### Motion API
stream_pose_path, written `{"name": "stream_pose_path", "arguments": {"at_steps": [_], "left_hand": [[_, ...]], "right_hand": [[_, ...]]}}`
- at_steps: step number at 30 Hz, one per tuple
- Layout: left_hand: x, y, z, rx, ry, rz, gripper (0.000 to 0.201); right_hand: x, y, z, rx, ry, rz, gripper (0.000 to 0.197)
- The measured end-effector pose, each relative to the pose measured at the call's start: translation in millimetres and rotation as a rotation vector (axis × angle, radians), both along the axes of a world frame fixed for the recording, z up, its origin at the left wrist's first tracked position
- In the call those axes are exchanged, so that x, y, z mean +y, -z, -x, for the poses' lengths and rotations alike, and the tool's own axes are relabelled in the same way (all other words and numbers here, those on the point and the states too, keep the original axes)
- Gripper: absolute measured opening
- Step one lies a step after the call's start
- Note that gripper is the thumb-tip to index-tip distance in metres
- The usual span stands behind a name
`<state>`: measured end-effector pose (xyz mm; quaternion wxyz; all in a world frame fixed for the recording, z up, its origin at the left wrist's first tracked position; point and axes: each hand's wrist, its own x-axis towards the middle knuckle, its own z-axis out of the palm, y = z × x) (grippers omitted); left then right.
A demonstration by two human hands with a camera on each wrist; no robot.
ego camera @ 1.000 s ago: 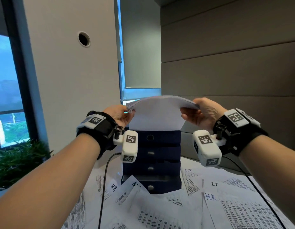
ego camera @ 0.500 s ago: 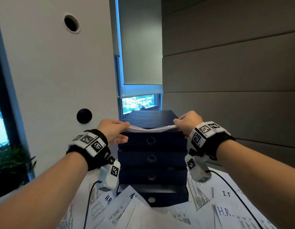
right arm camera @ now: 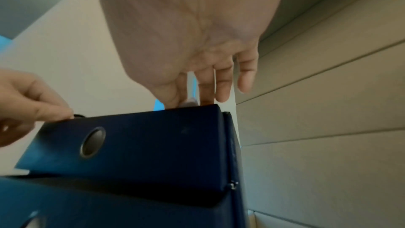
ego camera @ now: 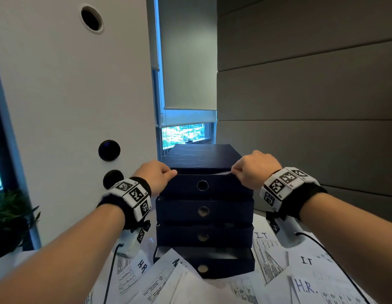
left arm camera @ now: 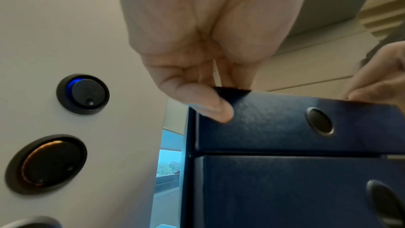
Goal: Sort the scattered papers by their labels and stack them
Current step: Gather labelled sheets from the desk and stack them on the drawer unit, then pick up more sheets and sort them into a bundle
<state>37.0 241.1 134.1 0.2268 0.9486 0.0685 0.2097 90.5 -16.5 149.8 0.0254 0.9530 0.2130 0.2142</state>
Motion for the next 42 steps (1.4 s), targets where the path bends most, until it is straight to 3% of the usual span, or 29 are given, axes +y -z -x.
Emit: {"name": "stream_pose_path", "arguments": {"at_steps": [3,5,6,8,10,13,15,19,24,28,30,32,36,39,42], "left_hand": [[-2,4,0,0.033,0.032,-0.157,0.025],[2,6,1,-0.038,-0.019,-0.221,0.023],[4,7,2,-0.097,-0.046,-0.265,0.029],[6,3,0,-0.139,-0.057,-0.397,0.054],[4,-3,-4,-0.033,-0.033,-0.461,0.068],[-1,-5,-12,0.072,-0.057,-0.379,0.048],[-4,-3,-16,-0.008,-0.088,-0.348,0.035],[-15,-3,-21,-0.114,-0.161,-0.292,0.024],[-17,-1,-18,-0.082,-0.163,-0.282,0.027],[-24,9,0,-0.024,-0.078,-0.232,0.044],[-35,20,18,-0.076,-0.037,-0.188,0.051],[-53,34,39,-0.082,0.002,-0.118,0.043],[-107,73,70,0.264,0.138,-0.007,0.033],[-158,102,84,0.486,0.247,-0.057,0.047],[-200,133,84,0.57,0.28,-0.075,0.062]], "right_hand": [[5,4,-3,0.127,0.063,0.075,0.055],[3,8,-2,0.073,0.037,0.078,0.054],[1,9,-2,0.042,0.008,0.038,0.052],[-4,9,-6,0.054,-0.038,-0.1,0.07],[-4,5,-12,0.16,-0.035,-0.18,0.089],[0,2,-19,0.199,-0.001,-0.172,0.073],[2,2,-22,0.135,0.016,-0.223,0.057],[5,10,-30,0.058,0.025,-0.337,0.046],[4,14,-27,0.057,0.002,-0.354,0.043],[-17,30,-2,0.101,-0.098,-0.428,0.049],[-45,44,23,0.195,-0.097,-0.526,0.051],[-85,64,53,0.37,-0.006,-0.494,0.052],[-171,103,110,0.64,0.294,-0.231,0.059],[-221,127,137,0.738,0.457,-0.096,0.078],[-257,148,145,0.768,0.541,-0.079,0.091]]}}
